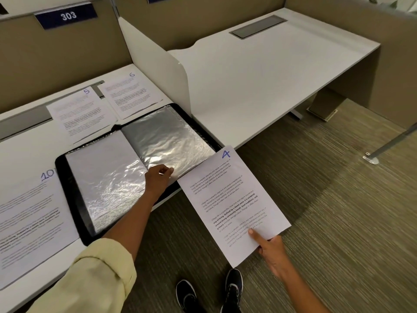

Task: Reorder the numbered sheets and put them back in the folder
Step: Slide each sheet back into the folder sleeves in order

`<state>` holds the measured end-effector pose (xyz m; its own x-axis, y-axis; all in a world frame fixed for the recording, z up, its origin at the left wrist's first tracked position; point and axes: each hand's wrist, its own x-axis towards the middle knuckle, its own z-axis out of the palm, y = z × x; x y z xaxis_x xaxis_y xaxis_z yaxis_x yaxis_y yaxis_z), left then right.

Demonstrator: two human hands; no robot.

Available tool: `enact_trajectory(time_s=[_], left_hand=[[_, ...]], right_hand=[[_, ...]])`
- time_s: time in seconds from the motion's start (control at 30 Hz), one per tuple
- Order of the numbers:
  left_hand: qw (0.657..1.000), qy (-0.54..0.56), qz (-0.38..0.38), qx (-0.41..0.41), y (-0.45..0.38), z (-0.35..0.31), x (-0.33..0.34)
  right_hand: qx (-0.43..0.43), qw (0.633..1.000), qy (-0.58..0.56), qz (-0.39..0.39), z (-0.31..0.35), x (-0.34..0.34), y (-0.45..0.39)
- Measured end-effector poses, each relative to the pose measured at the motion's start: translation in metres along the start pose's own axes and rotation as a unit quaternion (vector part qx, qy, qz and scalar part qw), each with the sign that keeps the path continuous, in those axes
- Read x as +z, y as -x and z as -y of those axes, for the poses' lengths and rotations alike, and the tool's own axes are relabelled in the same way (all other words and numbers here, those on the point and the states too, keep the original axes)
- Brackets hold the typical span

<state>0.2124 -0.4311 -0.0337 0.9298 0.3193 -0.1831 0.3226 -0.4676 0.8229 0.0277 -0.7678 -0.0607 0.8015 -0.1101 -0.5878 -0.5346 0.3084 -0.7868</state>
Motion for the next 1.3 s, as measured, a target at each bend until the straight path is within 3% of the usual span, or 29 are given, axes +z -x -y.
enact_trajectory(time_s=[0.17, 0.43, 0.57, 1.3], left_hand=[[1.0, -0.002, 0.011, 0.01, -0.003, 0.0, -0.004], [0.985, -0.129, 0.017, 0.113, 0.0, -0.005, 0.001], [0.981, -0.145, -0.004, 0.126, 0.003, -0.006, 0.008], [0.987, -0.031, -0.011, 0.16, 0.015, 0.007, 0.004]], right_hand=[[0.006, 1.0, 0.012, -0.001, 0.002, 0.006, 0.003], [0.004, 1.0, -0.013, -0.009, 0.003, 0.014, 0.01], [0.003, 1.0, -0.013, -0.028, -0.002, 0.017, 0.01], [-0.045, 0.996, -0.022, -0.079, -0.023, 0.042, 0.02]])
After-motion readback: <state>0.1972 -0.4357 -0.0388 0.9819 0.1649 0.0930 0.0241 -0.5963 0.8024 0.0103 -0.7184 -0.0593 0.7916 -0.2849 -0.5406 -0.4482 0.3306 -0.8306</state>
